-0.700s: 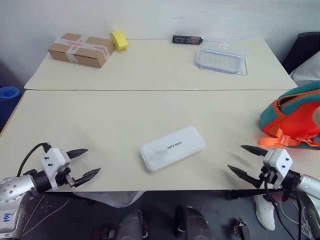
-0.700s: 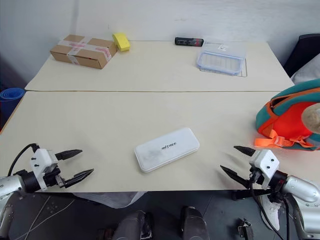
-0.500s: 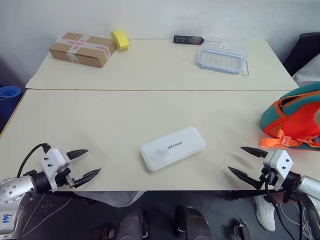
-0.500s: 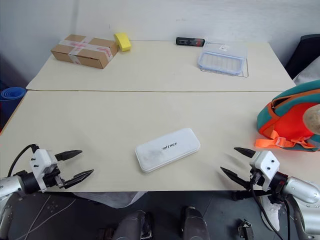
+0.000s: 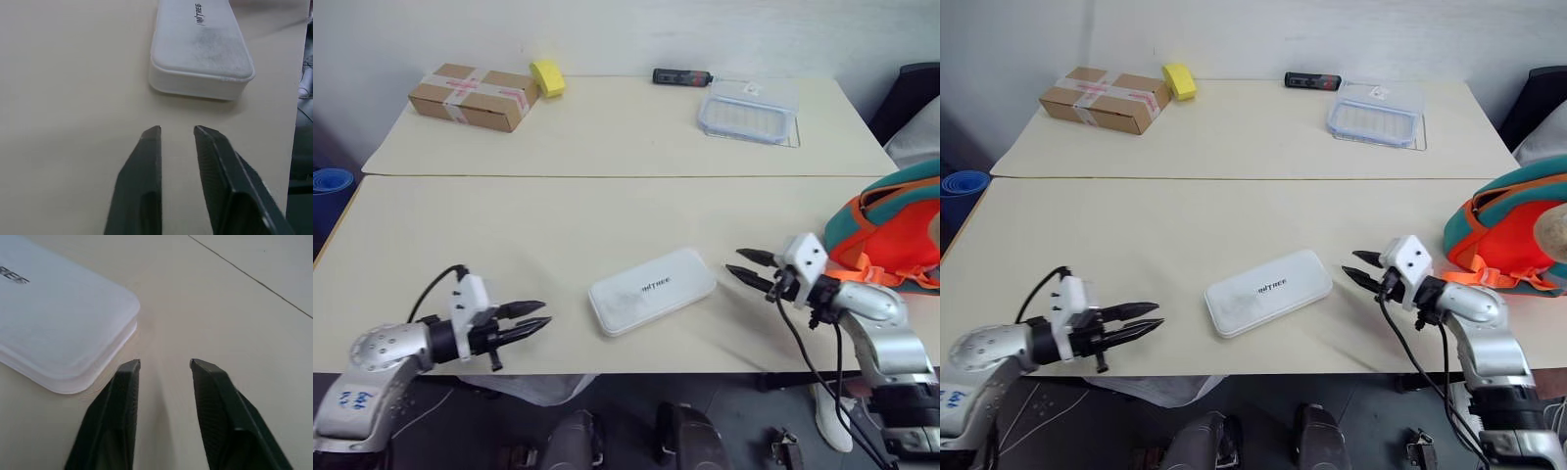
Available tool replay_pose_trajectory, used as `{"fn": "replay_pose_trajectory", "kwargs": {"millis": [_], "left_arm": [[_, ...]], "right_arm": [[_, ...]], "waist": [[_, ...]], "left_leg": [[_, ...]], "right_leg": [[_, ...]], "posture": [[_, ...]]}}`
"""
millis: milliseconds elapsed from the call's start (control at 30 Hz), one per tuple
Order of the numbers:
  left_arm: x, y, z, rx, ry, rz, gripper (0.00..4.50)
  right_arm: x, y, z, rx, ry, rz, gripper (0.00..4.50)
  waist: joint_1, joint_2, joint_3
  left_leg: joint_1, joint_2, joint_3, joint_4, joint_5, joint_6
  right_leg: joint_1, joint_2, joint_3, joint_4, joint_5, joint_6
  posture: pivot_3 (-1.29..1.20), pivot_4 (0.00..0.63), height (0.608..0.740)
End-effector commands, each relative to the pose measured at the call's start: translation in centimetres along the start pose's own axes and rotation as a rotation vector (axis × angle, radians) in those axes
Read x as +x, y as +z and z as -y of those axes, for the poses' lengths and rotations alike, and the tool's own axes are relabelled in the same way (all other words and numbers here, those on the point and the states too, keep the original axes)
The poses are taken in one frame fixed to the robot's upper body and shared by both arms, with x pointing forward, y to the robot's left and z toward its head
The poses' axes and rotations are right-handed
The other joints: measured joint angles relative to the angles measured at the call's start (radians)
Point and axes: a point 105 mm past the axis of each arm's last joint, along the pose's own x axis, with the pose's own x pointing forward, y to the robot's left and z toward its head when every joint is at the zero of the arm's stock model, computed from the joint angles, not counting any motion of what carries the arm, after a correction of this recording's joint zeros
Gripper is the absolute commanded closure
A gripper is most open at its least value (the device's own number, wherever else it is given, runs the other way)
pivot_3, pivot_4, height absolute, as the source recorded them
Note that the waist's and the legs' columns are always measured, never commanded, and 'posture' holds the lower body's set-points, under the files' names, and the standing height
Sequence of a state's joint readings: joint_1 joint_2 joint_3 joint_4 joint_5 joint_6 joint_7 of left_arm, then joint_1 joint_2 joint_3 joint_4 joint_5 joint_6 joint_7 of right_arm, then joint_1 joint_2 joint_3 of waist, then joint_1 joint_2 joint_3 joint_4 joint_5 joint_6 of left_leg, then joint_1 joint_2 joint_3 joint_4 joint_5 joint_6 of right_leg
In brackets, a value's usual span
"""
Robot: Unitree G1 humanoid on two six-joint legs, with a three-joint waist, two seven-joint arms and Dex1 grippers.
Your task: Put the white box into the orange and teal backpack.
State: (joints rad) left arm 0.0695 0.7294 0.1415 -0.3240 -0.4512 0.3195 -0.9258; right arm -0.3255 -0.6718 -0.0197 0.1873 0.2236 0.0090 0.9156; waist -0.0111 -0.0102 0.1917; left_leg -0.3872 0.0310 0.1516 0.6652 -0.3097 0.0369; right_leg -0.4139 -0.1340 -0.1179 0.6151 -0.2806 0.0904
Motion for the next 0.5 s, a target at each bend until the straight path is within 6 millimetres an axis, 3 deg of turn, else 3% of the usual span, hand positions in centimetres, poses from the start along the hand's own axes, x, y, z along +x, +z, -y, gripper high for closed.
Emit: {"fn": "replay_pose_trajectory", "kwargs": {"millis": [33, 200, 300, 500], "left_arm": [[1.5, -0.1, 1.0, 0.069, -0.039, -0.011, 4.5], [3.4, 0.9, 0.3, 0.088, 0.017, 0.061, 4.5], [4.5, 0.7, 0.4, 0.143, -0.018, 0.042, 4.5], [5.7, 1.2, 0.0, 0.159, -0.057, 0.071, 4.5]], "right_arm": [[0.6, 0.1, 0.1, -0.057, 0.066, 0.0, 4.34], [2.0, 0.7, 0.1, -0.078, 0.118, 0.027, 4.47], [2.8, 0.9, -1.1, -0.058, 0.181, 0.045, 4.47], [1.6, 1.9, -3.4, -0.012, 0.284, 0.069, 4.47]], "waist": [[-0.002, 0.0, 0.0], [-0.005, 0.0, 0.0], [-0.006, 0.0, 0.0], [-0.001, 0.0, 0.0]], "left_leg": [[0.0, 0.0, 0.0, 0.0, 0.0, 0.0], [0.0, 0.001, 0.0, 0.001, 0.0, 0.0], [0.0, 0.001, 0.0, 0.002, 0.001, 0.0], [0.0, 0.001, -0.001, 0.002, 0.001, 0.001]], "right_leg": [[0.0, 0.0, 0.0, 0.0, 0.0, 0.0], [0.0, 0.001, 0.0, 0.002, 0.0, 0.0], [0.0, 0.001, 0.0, 0.004, 0.0, 0.0], [0.0, 0.0, -0.001, 0.005, 0.0, 0.0]], "posture": [[0.0, 0.15, 0.74], [0.0, 0.15, 0.74], [0.0, 0.15, 0.74], [0.0, 0.15, 0.74]]}}
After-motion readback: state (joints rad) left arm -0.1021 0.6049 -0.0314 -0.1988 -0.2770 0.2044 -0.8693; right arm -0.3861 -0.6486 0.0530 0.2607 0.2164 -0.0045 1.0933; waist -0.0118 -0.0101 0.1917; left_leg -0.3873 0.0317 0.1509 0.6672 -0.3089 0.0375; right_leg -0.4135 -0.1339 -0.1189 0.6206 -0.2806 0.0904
